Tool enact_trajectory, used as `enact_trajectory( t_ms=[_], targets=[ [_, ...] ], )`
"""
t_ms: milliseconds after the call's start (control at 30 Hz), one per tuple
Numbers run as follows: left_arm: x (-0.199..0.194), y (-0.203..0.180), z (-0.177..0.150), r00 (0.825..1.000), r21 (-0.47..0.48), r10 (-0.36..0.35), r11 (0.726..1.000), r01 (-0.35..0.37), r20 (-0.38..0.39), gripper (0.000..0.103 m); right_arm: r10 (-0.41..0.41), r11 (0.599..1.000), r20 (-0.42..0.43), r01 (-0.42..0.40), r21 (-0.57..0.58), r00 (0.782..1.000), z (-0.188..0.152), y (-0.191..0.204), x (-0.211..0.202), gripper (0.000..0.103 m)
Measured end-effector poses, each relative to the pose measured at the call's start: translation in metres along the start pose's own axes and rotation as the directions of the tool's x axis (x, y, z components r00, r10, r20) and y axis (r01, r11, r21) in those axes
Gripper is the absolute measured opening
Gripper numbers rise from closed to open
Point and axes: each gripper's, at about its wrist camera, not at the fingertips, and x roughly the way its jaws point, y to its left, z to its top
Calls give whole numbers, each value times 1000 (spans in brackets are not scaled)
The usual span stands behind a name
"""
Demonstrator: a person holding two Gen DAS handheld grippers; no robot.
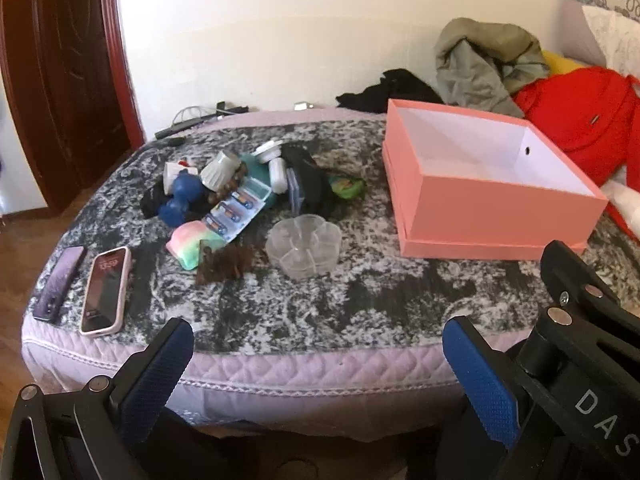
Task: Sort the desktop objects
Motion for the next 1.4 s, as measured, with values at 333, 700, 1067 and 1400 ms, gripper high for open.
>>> enact_trajectory(
  t_ms=[333, 700, 1067, 1400],
  targets=[
    [-2, -1, 0, 1000, -4, 27, 1000, -27, 8, 103, -8, 999, -25, 7, -31, 1000, 0, 6, 0, 103],
    [-3, 3, 3, 999, -13, 37, 999, -37, 8, 103, -3, 999, -9, 3, -39, 1000, 3, 11, -2, 103],
    [-1, 9, 2, 999, -18, 44, 999, -44, 4, 103, 10, 998, -1, -11, -57, 1000, 2, 15, -5, 103],
    [21, 73, 6, 985, -132, 167, 977, -170, -33, 103, 109, 991, 16, -107, -83, 994, 11, 44, 14, 103]
  ],
)
